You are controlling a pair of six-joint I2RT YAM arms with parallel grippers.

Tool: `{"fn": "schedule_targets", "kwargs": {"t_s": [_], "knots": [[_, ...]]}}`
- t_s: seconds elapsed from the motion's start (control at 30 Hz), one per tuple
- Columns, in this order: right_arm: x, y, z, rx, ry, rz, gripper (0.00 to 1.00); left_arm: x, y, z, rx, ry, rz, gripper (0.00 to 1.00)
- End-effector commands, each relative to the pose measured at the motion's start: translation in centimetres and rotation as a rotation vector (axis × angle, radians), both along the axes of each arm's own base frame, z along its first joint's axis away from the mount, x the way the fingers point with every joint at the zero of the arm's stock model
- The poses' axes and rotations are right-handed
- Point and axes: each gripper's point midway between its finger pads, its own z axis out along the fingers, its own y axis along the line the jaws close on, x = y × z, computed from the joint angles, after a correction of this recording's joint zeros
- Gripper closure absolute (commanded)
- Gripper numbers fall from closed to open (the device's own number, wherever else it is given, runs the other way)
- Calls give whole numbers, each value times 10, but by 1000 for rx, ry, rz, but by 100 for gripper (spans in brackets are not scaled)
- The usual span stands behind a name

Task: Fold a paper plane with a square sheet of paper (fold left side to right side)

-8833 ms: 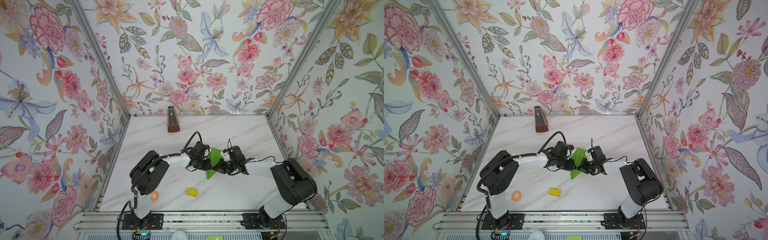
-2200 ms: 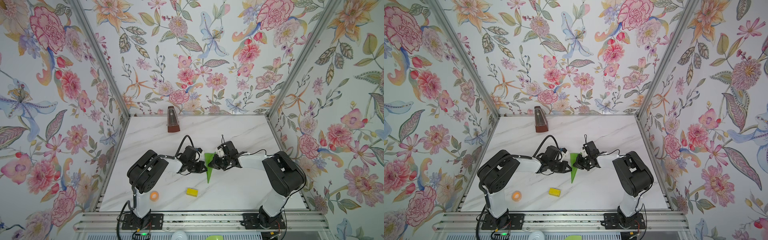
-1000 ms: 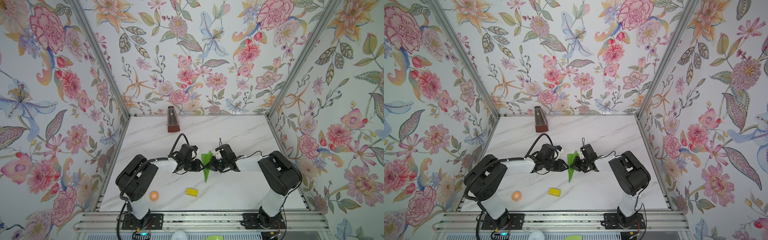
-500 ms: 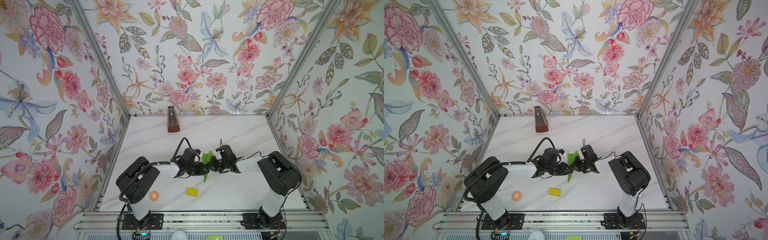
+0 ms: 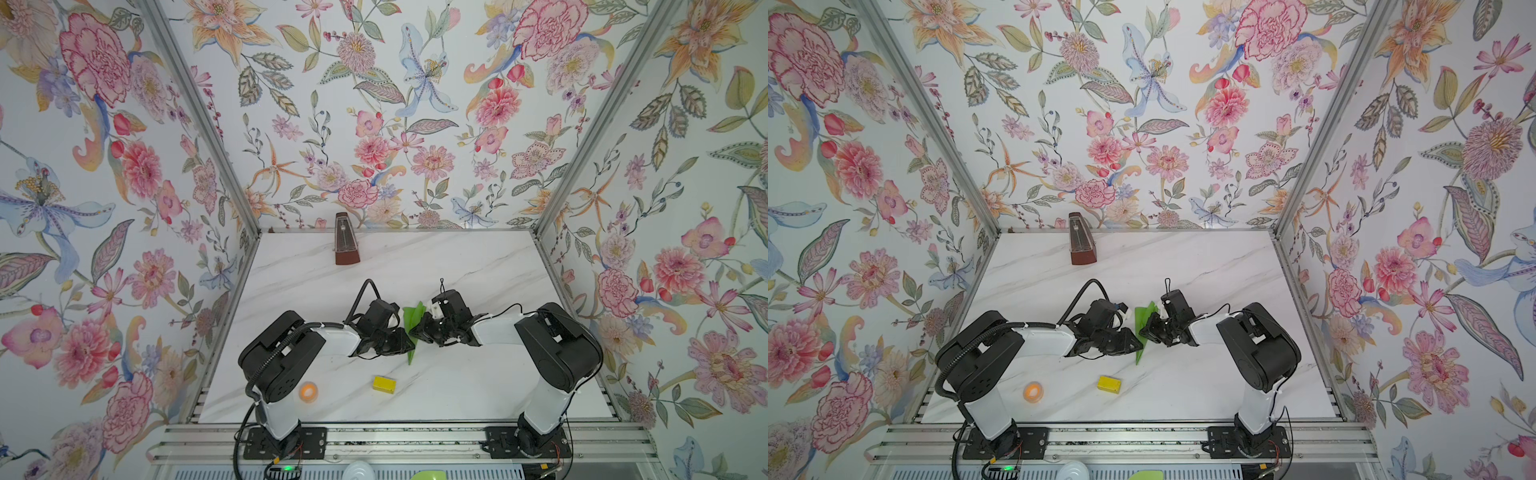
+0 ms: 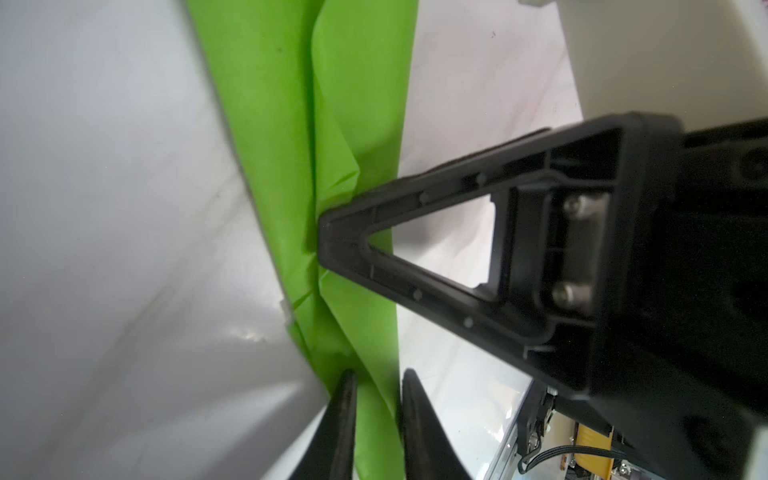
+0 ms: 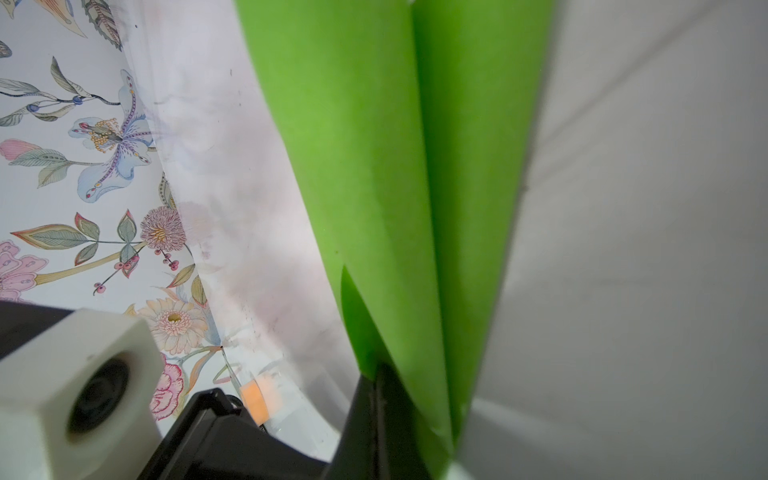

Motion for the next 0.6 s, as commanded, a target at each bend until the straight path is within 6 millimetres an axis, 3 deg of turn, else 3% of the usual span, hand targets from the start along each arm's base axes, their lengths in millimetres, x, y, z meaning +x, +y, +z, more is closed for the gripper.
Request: {"fn": "schedule_targets", "kwargs": {"t_s": [0.0, 0.17, 0.57], "knots": [[-1, -5, 2, -53, -2, -3, 100, -12, 11, -21, 91, 26, -15, 80], [2, 2, 14, -41, -32, 25, 100, -17, 20, -31, 144, 38, -32, 84], [1, 11, 12, -18, -25, 65, 100, -26, 28, -43, 189, 58, -49, 83]]}}
